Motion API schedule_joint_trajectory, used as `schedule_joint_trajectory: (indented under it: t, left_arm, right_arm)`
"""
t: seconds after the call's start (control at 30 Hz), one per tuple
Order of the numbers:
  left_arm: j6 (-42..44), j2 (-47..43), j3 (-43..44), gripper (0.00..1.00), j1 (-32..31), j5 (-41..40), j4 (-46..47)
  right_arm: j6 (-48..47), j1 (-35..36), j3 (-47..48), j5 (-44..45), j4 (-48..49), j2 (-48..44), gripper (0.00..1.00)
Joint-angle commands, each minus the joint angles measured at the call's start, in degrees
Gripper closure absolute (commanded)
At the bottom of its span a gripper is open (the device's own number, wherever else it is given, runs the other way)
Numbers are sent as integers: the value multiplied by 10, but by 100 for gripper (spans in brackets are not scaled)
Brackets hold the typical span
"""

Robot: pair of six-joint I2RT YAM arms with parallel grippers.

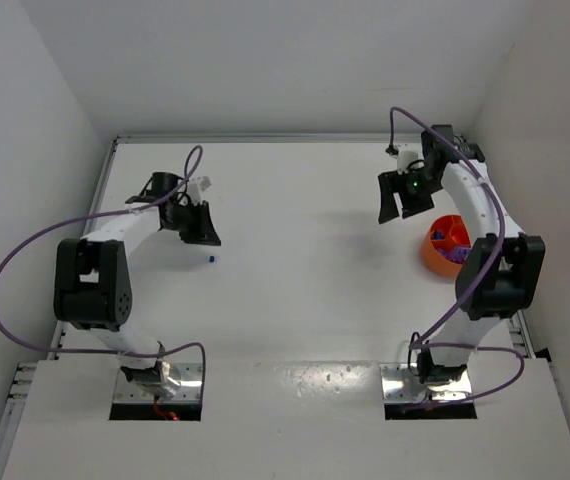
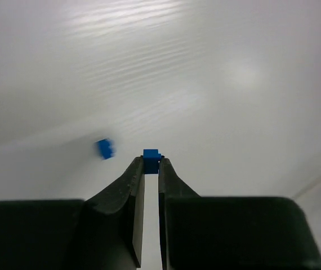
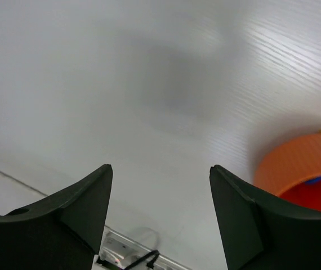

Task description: Sort the legos into containers by color

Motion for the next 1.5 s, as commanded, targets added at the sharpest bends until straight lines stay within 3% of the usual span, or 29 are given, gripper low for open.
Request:
schedule_joint_trajectory:
  t: [0.0, 0.3, 0.5, 0.83, 1.27, 1.47]
  left_arm:
    - [17, -44, 30, 100, 1, 259, 47]
    - [-50, 54, 105, 100, -28, 549, 47]
    - [-12, 85, 148, 100, -71, 630, -2]
    - [24, 91, 194, 100, -105, 637, -44]
    - [35, 74, 194, 100, -105, 631, -44]
    - [35, 69, 194, 100, -105, 631, -44]
  right_arm:
    - [-24, 17, -32, -145, 6, -51, 30]
    - [10, 79, -161, -273, 267, -162, 34]
    - [32, 150, -238, -301, 452, -194, 35]
    - [49, 273, -279, -251, 628, -163, 38]
    - [-56, 352, -291, -191, 654, -151, 34]
    - [-56, 365, -281, -168, 661, -136, 41]
